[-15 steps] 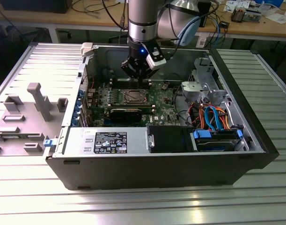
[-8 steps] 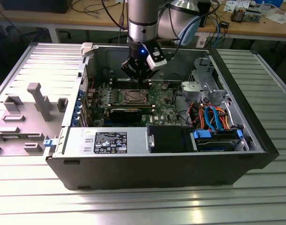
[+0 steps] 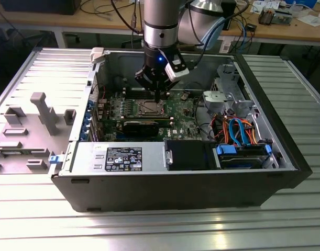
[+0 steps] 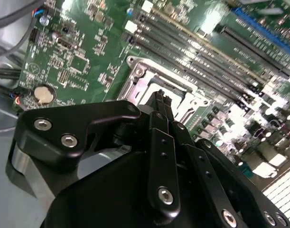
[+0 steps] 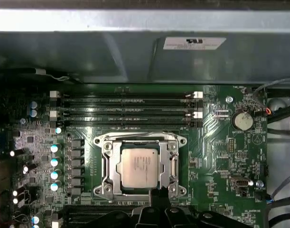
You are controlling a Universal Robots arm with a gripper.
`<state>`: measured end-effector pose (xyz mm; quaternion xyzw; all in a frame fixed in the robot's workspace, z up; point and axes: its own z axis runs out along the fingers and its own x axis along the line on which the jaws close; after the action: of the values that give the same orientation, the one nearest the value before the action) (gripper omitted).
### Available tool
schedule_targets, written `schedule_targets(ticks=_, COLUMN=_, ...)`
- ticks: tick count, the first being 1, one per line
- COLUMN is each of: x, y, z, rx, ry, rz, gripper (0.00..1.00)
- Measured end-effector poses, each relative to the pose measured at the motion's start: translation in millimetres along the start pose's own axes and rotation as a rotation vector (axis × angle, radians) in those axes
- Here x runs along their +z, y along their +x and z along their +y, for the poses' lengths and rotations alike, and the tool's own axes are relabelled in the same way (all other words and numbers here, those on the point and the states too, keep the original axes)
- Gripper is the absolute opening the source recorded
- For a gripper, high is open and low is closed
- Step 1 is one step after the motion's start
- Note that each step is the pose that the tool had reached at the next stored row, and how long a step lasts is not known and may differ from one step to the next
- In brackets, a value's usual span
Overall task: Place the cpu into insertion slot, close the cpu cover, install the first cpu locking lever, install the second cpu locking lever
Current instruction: 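Install the second cpu locking lever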
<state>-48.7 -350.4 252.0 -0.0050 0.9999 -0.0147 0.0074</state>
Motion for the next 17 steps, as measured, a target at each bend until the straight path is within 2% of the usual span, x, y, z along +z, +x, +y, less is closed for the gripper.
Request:
schedule_targets(ticks=5, x=-1.2, y=0.7, z=-8.9, rx=0.000, ry=0.0000, rz=0.0000, gripper=0.11)
schedule_targets(ticks=6, x=-1.6, y=1.7, z=-13.3, rx=0.000, ry=-0.0001, rz=0.0000, gripper=0.11)
schedule_targets(ticks=10, x=-1.5, y=5.2, z=-18.8, rx=-0.001, ry=-0.0001, rz=0.0008, gripper=0.11)
schedule_targets(ticks=17, x=-1.5, y=11.4, z=-21.4, rx=-0.006, ry=-0.0002, rz=0.0100, gripper=0.11)
